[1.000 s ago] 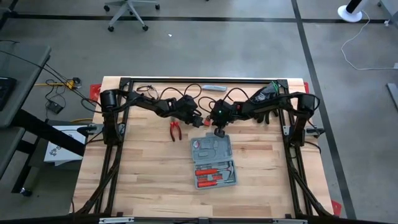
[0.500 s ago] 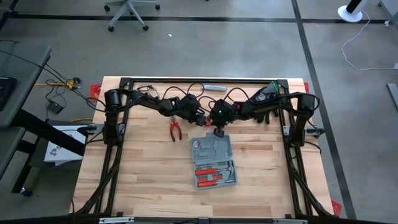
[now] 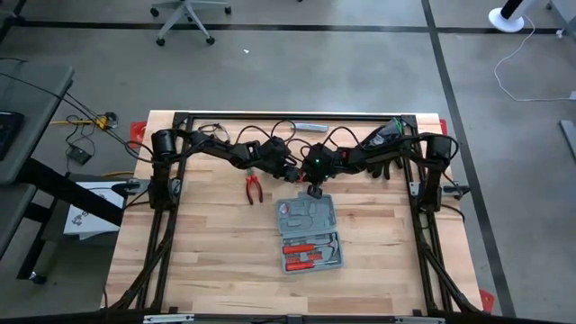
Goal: Prefit tool cases
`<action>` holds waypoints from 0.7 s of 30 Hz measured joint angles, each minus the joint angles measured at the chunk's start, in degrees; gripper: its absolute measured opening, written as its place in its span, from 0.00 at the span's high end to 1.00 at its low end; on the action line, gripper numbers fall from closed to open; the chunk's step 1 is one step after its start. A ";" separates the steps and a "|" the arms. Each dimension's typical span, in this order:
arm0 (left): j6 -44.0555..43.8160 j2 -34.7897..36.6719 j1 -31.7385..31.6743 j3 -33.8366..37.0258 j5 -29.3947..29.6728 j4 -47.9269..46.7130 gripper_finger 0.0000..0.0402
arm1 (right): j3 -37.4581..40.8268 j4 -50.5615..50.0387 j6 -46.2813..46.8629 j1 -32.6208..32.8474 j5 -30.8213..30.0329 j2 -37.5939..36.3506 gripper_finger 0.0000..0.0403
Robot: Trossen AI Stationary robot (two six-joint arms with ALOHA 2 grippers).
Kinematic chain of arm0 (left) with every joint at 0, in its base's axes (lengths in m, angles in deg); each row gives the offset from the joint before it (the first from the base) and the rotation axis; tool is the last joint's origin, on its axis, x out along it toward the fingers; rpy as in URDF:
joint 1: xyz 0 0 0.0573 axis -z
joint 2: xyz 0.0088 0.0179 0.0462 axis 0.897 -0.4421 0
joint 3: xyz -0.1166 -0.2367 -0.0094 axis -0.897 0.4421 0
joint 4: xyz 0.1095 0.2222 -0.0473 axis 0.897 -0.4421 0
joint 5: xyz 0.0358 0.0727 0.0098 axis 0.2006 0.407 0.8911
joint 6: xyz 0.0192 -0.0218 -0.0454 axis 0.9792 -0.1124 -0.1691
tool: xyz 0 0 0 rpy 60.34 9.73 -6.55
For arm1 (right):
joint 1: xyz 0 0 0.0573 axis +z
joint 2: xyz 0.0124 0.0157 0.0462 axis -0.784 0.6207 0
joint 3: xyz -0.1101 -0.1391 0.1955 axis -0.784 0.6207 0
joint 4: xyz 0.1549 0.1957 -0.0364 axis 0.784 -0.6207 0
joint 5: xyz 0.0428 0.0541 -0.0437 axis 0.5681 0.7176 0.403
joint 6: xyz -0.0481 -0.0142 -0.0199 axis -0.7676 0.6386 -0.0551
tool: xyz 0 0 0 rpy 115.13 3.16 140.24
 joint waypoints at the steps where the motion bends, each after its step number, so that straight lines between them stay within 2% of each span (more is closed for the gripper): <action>1: -0.08 -0.02 0.02 0.01 0.01 -0.01 0.59 | 0.00 0.20 0.04 -0.01 0.13 0.28 1.00; 21: -0.14 -0.11 0.96 0.01 -2.80 0.39 0.59 | 0.11 5.04 0.48 -1.24 0.85 0.83 1.00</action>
